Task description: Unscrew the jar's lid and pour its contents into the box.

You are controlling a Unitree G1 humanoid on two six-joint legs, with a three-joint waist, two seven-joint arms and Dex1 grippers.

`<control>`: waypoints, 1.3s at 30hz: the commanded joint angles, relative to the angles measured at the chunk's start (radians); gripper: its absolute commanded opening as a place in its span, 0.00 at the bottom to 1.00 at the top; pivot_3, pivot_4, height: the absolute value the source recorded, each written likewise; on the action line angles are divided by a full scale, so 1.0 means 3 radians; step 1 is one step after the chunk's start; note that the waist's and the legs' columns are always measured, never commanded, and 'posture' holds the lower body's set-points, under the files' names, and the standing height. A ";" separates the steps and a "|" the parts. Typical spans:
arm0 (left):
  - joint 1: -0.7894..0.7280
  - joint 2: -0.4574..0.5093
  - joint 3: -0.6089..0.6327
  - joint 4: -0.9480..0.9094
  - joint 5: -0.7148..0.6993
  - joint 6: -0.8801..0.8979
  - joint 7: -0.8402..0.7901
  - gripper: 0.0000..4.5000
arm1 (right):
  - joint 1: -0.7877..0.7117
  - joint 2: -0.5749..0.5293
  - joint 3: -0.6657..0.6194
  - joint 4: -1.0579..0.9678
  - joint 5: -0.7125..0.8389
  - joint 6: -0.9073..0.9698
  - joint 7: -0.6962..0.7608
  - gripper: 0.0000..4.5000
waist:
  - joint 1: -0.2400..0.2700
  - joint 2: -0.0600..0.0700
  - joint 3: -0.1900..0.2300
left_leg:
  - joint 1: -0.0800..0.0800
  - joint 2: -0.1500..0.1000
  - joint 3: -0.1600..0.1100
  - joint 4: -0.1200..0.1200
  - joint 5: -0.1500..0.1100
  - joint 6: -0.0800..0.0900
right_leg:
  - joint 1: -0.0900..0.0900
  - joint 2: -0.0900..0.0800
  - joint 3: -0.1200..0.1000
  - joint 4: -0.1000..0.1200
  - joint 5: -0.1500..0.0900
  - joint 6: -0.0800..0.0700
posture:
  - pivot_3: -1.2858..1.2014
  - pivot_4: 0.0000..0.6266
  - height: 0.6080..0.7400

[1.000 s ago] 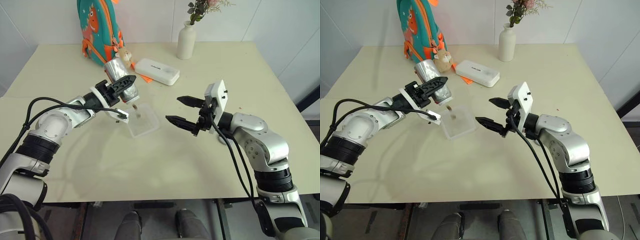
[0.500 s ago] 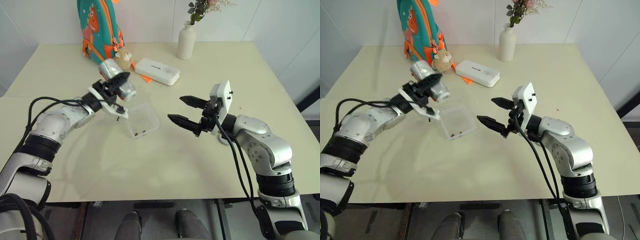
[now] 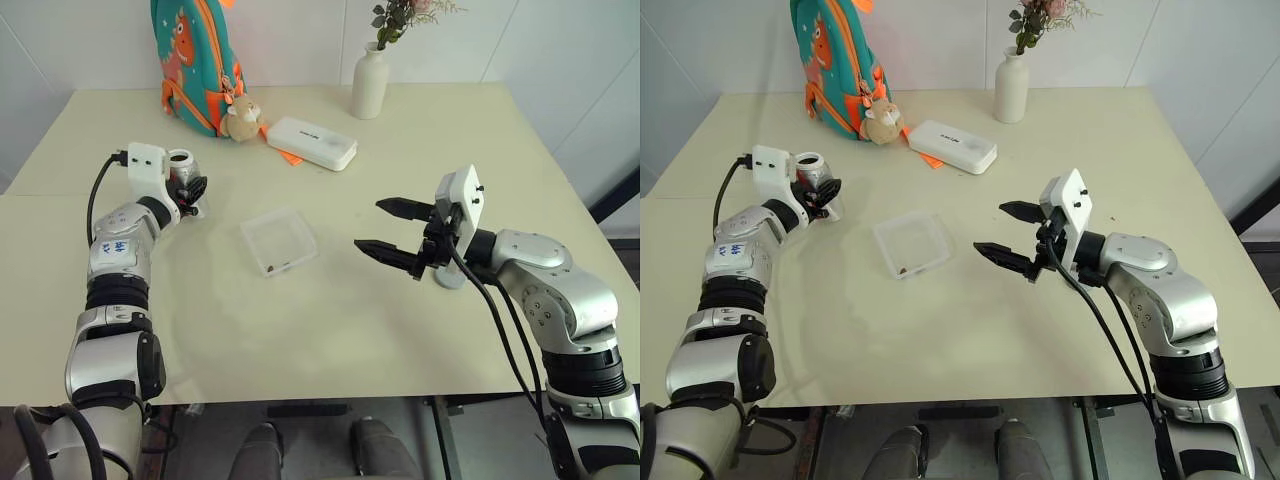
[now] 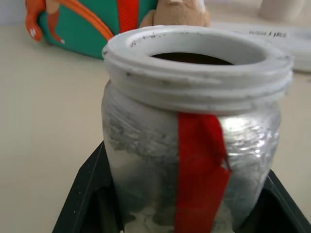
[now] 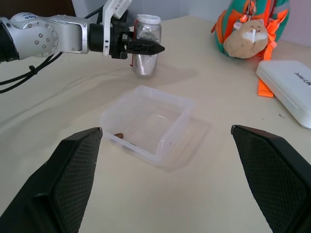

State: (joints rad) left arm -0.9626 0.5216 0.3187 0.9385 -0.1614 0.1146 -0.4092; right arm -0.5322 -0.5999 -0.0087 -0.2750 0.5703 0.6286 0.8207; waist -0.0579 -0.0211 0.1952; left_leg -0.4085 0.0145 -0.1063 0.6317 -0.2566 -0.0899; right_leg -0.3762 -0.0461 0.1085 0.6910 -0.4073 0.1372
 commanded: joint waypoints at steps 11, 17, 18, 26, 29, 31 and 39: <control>-0.0004 0.0230 0.0098 0.0723 -0.0043 -0.0777 -0.0032 0.71 | 0.0060 -0.0132 -0.0017 -0.0208 -0.0122 -0.0151 0.0102 1.00 | -0.0004 0.0000 0.0000 | 0.0001 0.0000 0.0000 0.0001 0.0000 0.0000 | 0.0001 0.0001 0.0002 0.0003 0.0002 0.0002 | 0.52 0.24 1.00; 0.0157 0.0351 0.0097 0.0638 -0.0061 -0.0816 -0.0093 0.99 | 0.0040 -0.0086 -0.0001 -0.0198 -0.0114 -0.0154 0.0101 1.00 | 0.0004 0.0000 0.0000 | 0.0001 -0.0001 0.0000 0.0001 0.0000 0.0001 | 0.0001 0.0000 0.0002 0.0003 0.0002 0.0002 | 0.52 0.24 1.00; 0.0192 0.0365 0.0094 0.0595 -0.0070 -0.0799 -0.0120 0.99 | 0.0038 -0.0076 0.0003 -0.0197 -0.0111 -0.0156 0.0100 1.00 | 0.0004 0.0000 0.0000 | 0.0002 0.0000 0.0000 0.0001 -0.0001 0.0001 | 0.0001 0.0000 0.0002 0.0004 0.0002 0.0002 | 0.52 0.24 1.00; 0.0771 0.0473 0.0067 -0.0215 -0.0142 -0.0495 -0.0428 0.99 | 0.0079 -0.0028 -0.0002 -0.0211 -0.0101 -0.0170 0.0092 1.00 | 0.0001 0.0000 0.0000 | 0.0003 0.0001 -0.0001 0.0000 -0.0001 0.0002 | 0.0001 0.0000 0.0002 0.0005 0.0002 0.0002 | 0.52 0.24 1.00; 0.1099 0.0484 0.0110 -0.0737 -0.0235 -0.0249 -0.0468 0.99 | 0.0117 -0.0027 -0.0002 -0.0209 -0.0102 -0.0192 0.0099 1.00 | 0.0006 0.0000 0.0000 | 0.0003 0.0002 -0.0001 -0.0002 -0.0001 0.0002 | 0.0001 0.0000 0.0003 0.0004 0.0002 0.0002 | 0.52 0.24 1.00; 0.1396 0.0520 0.0137 -0.1180 -0.0285 -0.0091 -0.0506 0.99 | 0.0145 -0.0037 -0.0015 -0.0217 -0.0096 -0.0201 0.0108 1.00 | 0.0004 0.0000 0.0000 | 0.0003 0.0001 -0.0001 -0.0001 -0.0002 0.0004 | 0.0001 -0.0001 0.0003 0.0004 0.0002 0.0002 | 0.52 0.24 1.00; 0.2235 0.0969 0.0290 -0.2327 -0.0528 -0.0140 -0.1203 0.99 | 0.0228 -0.0164 -0.0114 -0.0217 -0.0102 -0.0325 0.0284 1.00 | 0.0011 0.0000 0.0000 | 0.0005 0.0006 -0.0005 -0.0005 -0.0002 0.0004 | 0.0003 0.0002 0.0000 0.0002 0.0007 -0.0006 | 0.52 0.24 1.00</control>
State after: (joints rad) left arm -0.3077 0.7782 0.3817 0.3251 -0.2784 0.0968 -0.6896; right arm -0.4616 -0.6329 -0.0086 -0.3092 0.5344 0.5748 0.8831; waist -0.0544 -0.0213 0.1952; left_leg -0.4063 0.0159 -0.1073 0.6297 -0.2570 -0.0887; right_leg -0.3747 -0.0462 0.1086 0.6910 -0.4053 0.1352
